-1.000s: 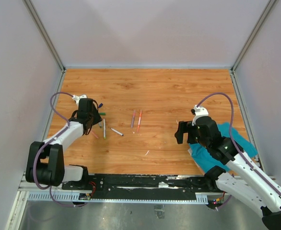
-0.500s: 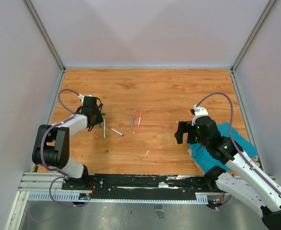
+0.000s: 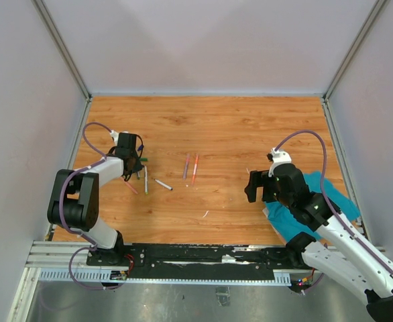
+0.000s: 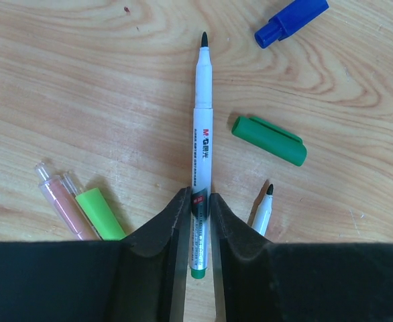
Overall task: Insert the pens into the pen caps
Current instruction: Pick up the pen from the center of the board, then adjust the pen.
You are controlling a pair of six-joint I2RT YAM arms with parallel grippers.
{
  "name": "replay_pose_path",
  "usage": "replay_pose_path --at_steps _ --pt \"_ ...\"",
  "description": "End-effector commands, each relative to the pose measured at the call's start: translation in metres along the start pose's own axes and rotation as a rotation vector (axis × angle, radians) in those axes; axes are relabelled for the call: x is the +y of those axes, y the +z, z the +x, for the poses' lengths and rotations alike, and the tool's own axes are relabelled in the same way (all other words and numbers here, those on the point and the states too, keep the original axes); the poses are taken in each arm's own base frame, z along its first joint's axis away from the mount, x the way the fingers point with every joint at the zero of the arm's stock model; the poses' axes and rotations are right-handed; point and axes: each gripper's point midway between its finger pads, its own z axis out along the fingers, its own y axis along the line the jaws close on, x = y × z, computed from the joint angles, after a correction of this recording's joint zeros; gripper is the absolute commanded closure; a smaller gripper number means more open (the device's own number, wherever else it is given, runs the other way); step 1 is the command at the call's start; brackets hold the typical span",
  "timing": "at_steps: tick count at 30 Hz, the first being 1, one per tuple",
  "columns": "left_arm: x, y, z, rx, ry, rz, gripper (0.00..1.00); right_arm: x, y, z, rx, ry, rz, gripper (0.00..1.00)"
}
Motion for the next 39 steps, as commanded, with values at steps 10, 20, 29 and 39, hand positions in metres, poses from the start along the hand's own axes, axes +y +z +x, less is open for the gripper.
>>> replay_pose_path --at_steps 10,20,29,39 --pt "0.000 -0.025 -0.021 -0.087 -0.005 0.037 0.92 -0.007 -0.004 -0.001 -0.012 -0.001 0.024 0.01" --pt "-0.071 -0.134 -0.047 -0.331 0.086 0.365 1.00 -0.009 -0.017 -0.025 -0.171 0.078 0.021 0.01" --pt "-0.158 -0.239 0.010 -0.393 0.225 0.919 1.00 0.030 -0.026 -0.057 -0.307 0.134 -0.194 0.00" --pt "-0.209 -0.290 0.069 -0.309 0.264 1.213 0.99 0.107 -0.025 -0.077 -0.307 0.281 -0.530 0.23"
